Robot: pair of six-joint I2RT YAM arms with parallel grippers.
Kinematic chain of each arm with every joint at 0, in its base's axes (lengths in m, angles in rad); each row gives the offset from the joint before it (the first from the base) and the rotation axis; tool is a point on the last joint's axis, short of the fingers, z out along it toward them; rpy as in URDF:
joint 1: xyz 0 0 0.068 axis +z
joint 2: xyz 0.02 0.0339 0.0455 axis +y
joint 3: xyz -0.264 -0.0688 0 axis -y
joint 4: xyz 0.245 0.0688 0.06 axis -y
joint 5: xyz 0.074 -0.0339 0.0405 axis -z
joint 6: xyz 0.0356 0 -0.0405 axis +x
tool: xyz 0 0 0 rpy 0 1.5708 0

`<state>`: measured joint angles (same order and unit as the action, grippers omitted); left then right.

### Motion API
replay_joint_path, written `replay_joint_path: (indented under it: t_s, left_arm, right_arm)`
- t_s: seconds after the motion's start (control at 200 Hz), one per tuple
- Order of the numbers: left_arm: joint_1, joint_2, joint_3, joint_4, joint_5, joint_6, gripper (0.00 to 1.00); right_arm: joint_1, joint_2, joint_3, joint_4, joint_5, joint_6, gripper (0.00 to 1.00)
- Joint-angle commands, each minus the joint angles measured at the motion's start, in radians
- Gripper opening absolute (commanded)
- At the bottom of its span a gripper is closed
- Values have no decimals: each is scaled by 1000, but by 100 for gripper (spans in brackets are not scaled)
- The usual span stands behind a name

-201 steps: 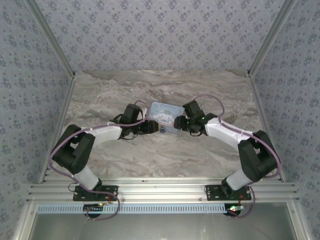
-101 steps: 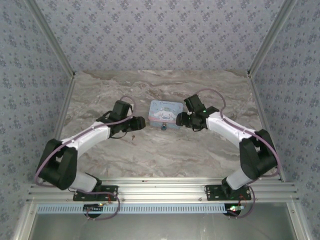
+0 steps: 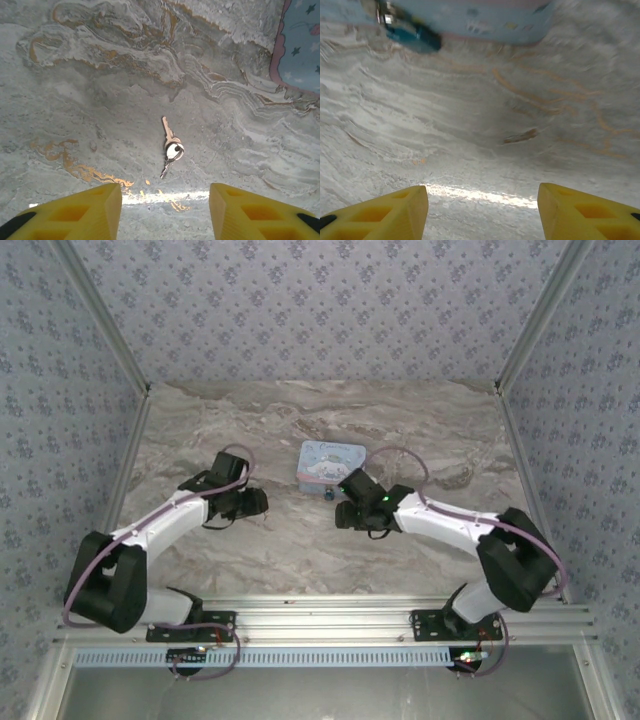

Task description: Unlock a padlock with a key

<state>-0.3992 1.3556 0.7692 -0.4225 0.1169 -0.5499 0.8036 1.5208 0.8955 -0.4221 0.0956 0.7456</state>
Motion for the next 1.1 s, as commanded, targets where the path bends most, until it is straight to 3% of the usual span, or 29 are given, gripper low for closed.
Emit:
replay_joint_path:
  t_s: [0.0, 0.165, 0.49, 0.725, 1.094]
  left_arm:
    - [0, 37, 18, -12, 34, 25, 44]
    - [-2, 93, 28, 22, 74, 34, 38]
    - [-20, 224, 88, 26, 96, 84, 42]
    - [-61, 292, 149, -12, 25, 119, 41]
    - [-90, 290, 158, -79, -76, 166, 16]
  right_arm:
    - [27, 58, 62, 0, 37, 27, 61]
    - [51, 108, 92, 11, 26, 25, 61]
    - [54, 131, 97, 9, 26, 21, 61]
    - [51, 129, 97, -7, 26, 21, 61]
    - [44, 99, 89, -14, 30, 35, 61]
